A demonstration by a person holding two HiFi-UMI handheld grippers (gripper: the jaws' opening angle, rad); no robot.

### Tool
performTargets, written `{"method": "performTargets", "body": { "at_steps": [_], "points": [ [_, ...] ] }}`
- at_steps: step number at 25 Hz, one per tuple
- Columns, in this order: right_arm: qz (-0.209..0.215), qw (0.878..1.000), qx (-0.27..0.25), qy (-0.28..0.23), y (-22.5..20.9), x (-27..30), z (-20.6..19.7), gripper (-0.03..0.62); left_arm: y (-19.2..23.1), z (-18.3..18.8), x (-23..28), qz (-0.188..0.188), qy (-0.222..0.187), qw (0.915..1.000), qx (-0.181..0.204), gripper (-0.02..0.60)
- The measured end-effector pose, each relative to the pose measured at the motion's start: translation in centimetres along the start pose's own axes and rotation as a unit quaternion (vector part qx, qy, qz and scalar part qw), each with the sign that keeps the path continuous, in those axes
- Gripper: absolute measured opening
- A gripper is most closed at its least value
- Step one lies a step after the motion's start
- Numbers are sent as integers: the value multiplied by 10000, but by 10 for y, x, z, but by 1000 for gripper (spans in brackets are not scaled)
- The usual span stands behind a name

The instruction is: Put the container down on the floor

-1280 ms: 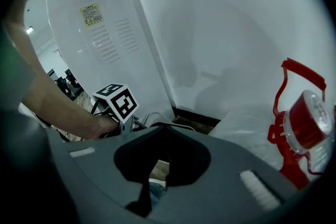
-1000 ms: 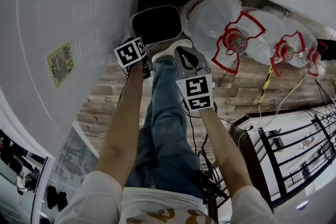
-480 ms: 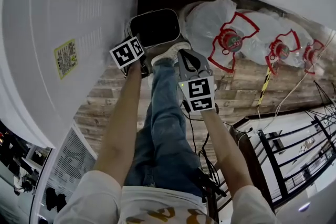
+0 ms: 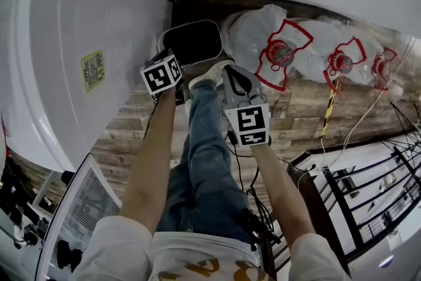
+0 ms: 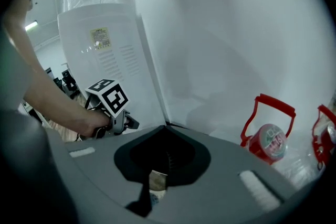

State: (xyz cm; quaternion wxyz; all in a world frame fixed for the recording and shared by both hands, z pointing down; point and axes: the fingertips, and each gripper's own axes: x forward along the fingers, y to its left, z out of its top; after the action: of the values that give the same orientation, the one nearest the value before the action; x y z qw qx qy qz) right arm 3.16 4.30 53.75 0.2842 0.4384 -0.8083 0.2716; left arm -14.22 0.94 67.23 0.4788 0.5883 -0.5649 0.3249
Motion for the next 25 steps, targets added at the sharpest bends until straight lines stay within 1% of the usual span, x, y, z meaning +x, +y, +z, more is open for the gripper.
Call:
{"method": "performTargets", "body": {
  "at_steps": [1,2,5,6,7,12,17,21,25],
  "points": [
    [-16,10000,7,-90,0,-3,5,29,-3,3,-4,-54,-41,10000,27,2],
    [-29,9999,-2,-167,-1,-7,10,29,-8,6,-9,-119,-95,9998,140,2],
    [-28,9997,-93,-218,0,-14,21,29,-24,17,-28,-261,-253,9962,795,1],
    [-22,9997,-146,-201,2,-16,24,29,-28,19,-36,-305,-289,9949,921,1],
    [-16,9996,-199,-181,3,-19,27,29,-30,20,-43,-350,-321,9942,962,2],
    [-15,9993,-334,-183,12,-37,46,28,-36,27,-84,-501,-545,9935,859,0],
    [-51,9991,-365,-213,9,-52,60,28,-50,38,-116,-679,-781,9921,703,0],
    [-68,9991,-342,-229,12,-66,72,28,-64,53,-144,-864,-1052,9883,682,0],
    [91,9987,-472,-168,26,-84,83,29,-80,67,-176,-1061,-1271,9837,697,0]
  ]
}}
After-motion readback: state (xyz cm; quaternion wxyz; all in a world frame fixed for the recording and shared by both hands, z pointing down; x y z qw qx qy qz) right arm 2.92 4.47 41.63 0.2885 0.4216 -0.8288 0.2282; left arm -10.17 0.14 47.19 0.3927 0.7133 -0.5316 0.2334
